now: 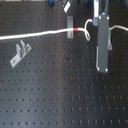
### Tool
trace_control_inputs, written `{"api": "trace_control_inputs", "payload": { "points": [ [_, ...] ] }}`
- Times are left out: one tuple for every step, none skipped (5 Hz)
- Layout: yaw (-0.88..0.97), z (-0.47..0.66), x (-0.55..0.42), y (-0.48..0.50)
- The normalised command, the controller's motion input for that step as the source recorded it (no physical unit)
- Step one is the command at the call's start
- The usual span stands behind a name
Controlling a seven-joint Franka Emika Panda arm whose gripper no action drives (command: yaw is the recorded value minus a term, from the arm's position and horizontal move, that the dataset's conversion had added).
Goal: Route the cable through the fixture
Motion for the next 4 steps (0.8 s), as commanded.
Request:
{"api": "trace_control_inputs", "payload": {
  "points": [
    [0.04, 0.28, -0.156, -0.041],
    [0.00, 0.77, -0.083, -0.230],
    [0.00, 0.00, -0.007, -0.051],
    [0.00, 0.00, 0.002, 0.011]
  ]
}}
